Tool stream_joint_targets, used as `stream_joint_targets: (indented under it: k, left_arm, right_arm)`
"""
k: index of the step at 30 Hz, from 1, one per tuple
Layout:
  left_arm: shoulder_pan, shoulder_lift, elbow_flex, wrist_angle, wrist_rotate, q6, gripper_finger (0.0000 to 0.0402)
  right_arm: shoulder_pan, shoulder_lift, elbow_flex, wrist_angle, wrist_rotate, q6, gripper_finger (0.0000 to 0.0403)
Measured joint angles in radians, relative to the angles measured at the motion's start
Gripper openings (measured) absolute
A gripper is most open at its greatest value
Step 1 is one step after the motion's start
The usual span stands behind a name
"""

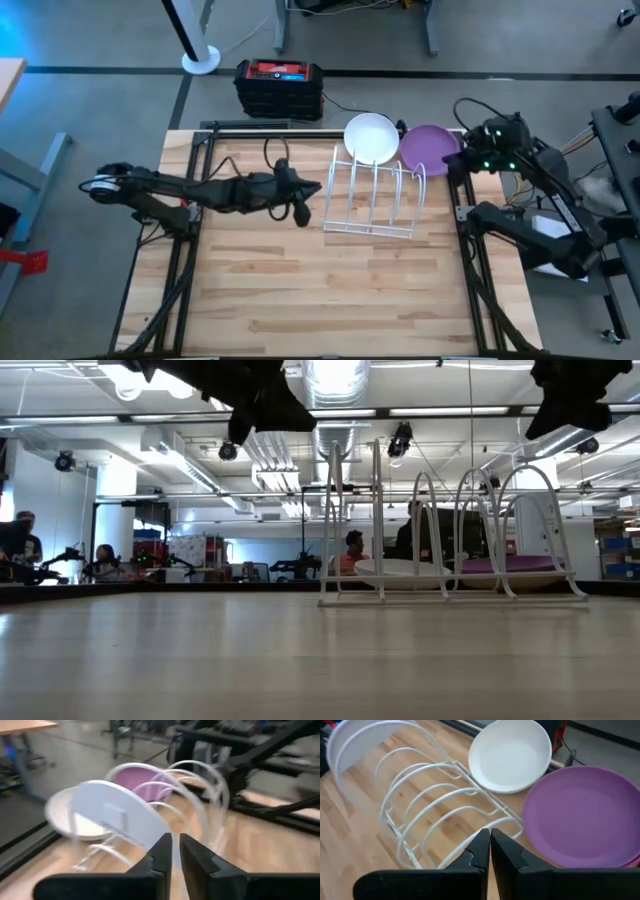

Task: Sort dishes
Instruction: Move the white dish rack to the left

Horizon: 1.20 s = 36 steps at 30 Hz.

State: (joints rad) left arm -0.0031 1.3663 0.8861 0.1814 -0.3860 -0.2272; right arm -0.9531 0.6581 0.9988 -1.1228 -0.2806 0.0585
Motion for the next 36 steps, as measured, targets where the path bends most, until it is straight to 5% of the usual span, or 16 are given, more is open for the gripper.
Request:
stream_joint_targets:
  k: [14,23,26,29,36]
  left_arm:
    - [0.000,0.055,0.186,-0.200,-0.022,-0.010,0.0084]
    - [0.000,0.106,0.183,-0.209,-0.017,-0.025,0.0072]
    - [-0.002,0.110,0.183,-0.208,-0.020,-0.001,0.0040]
    - [-0.009,0.102,0.183,-0.208,-0.021,0.010,0.0007]
    - [-0.020,0.079,0.183,-0.207,-0.022,0.027,0.0000]
  right_arm:
    - [0.000,-0.142,-0.080,-0.084,-0.018,0.015,0.0009]
    - [0.000,-0.217,-0.196,-0.098,-0.062,0.036,0.0008]
    - [0.000,-0.236,-0.256,-0.087,-0.063,0.038,0.0008]
    - [0.000,-0.250,-0.311,-0.040,-0.088,0.056,0.0008]
    - [0.000,-0.252,-0.397,0.123,-0.193,0.124,0.0008]
